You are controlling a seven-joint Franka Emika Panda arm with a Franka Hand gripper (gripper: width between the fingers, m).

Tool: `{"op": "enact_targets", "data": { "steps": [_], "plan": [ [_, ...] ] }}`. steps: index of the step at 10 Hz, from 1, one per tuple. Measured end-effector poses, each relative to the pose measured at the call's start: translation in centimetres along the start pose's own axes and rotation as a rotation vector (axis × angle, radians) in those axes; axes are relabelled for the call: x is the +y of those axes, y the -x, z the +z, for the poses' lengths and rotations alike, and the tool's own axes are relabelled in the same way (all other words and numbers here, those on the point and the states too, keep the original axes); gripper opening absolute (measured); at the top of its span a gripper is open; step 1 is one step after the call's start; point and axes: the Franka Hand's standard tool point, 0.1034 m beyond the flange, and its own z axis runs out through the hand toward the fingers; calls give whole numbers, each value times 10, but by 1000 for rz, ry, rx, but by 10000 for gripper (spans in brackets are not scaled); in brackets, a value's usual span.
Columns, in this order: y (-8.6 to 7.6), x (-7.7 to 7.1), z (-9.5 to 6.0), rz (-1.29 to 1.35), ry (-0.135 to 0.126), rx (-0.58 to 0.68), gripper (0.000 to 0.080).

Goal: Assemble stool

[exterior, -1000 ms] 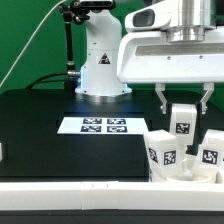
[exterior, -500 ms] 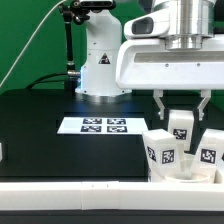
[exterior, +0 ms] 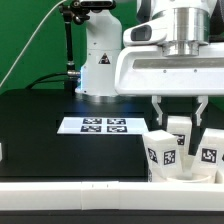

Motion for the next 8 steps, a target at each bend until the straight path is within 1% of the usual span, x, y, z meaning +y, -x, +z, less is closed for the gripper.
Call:
{"op": "enact_targets", "data": {
  "steps": [1, 4, 5, 6, 7, 8],
  "plan": [
    [-2, 0, 0, -2, -2, 18, 338],
    [-2, 0, 0, -2, -2, 17, 338],
    [-2, 0, 0, -5, -1, 9, 437],
    [-4, 2, -8, -3, -4, -16, 571],
    [-7, 1, -16, 2, -11, -29, 625],
    [-9, 1, -22, 5, -15, -38, 625]
  ]
}}
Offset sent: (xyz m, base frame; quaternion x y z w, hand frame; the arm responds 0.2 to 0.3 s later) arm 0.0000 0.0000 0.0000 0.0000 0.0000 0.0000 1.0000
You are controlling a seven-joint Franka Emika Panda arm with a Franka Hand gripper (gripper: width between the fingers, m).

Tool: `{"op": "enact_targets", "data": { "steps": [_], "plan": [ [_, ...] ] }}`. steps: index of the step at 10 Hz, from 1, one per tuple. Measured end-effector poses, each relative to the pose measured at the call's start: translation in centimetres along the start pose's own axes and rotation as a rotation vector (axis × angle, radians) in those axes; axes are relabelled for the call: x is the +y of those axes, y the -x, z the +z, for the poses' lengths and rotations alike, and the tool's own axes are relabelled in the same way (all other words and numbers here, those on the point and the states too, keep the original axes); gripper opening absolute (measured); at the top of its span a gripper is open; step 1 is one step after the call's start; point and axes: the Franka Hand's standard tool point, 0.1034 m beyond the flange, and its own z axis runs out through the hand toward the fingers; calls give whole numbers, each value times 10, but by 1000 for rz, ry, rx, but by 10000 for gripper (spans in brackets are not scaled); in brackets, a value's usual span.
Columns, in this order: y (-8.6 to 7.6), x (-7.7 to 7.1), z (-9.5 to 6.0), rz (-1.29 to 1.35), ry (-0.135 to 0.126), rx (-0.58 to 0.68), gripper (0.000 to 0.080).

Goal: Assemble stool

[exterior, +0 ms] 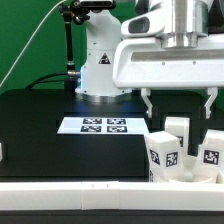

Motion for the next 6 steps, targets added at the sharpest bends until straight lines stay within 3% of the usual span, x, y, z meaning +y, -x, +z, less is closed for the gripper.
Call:
{"op": "enact_targets", "data": {
  "steps": [2, 6],
  "plan": [
    [-6, 0, -12, 9, -8, -19, 648],
    [-2, 3, -8, 12, 0, -48, 649]
  ]
}}
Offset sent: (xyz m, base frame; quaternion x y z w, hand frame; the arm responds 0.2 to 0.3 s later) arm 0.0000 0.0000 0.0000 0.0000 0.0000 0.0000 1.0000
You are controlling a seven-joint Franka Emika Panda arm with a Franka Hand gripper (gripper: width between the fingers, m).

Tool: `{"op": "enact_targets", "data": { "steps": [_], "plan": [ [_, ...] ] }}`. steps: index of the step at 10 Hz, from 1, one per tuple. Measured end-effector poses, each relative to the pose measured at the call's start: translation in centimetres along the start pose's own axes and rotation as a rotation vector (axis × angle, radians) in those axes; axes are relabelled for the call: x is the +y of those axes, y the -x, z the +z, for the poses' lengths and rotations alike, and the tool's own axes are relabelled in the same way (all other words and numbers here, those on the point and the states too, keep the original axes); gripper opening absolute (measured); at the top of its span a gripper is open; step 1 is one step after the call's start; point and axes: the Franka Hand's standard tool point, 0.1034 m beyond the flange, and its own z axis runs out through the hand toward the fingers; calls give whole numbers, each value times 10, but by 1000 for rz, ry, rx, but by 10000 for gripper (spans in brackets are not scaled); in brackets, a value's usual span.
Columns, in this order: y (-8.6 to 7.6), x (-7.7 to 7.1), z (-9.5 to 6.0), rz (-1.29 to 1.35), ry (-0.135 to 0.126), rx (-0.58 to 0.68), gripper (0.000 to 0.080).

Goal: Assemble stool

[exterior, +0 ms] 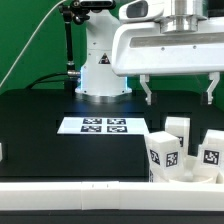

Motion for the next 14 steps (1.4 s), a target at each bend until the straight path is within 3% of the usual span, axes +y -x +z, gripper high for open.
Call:
{"op": "enact_targets", "data": {
  "steps": [2, 6, 11, 14],
  "plan": [
    [7, 10, 7, 38, 18, -97, 649],
    [-8, 16, 5, 69, 56, -376, 649],
    [-11, -5, 16, 52, 46, -314, 649],
    [1, 0, 23, 52, 50, -312, 649]
  ]
}}
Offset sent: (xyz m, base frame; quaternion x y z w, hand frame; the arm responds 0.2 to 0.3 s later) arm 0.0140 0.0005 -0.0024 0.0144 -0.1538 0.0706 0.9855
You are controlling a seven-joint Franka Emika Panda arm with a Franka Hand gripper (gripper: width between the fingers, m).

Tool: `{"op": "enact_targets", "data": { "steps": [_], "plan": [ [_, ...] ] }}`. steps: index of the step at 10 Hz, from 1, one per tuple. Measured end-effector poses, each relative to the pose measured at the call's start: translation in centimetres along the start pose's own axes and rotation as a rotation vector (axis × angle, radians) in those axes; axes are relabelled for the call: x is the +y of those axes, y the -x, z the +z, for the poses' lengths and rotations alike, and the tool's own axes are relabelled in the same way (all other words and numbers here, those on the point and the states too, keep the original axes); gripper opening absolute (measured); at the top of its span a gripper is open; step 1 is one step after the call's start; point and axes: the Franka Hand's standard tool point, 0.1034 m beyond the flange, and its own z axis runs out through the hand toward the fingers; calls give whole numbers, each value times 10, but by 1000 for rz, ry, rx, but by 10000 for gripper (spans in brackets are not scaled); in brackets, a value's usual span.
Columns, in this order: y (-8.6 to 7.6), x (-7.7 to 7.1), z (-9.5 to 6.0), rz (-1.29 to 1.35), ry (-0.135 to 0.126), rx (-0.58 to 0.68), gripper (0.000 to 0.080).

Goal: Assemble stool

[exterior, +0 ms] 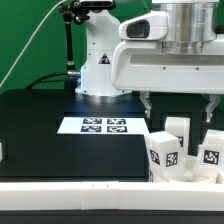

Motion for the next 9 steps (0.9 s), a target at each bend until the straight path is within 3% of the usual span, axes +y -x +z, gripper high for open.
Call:
{"op": "enact_targets", "data": {
  "steps": [3, 5, 6, 7, 9],
  "plan": [
    [4, 4, 6, 4, 5, -1, 649],
    [6, 2, 7, 0, 5, -2, 412],
    [6, 1, 7, -5, 7, -2, 412],
    [6, 1, 7, -4, 7, -2, 334],
    [6, 2, 7, 6, 6, -2, 334]
  ]
}}
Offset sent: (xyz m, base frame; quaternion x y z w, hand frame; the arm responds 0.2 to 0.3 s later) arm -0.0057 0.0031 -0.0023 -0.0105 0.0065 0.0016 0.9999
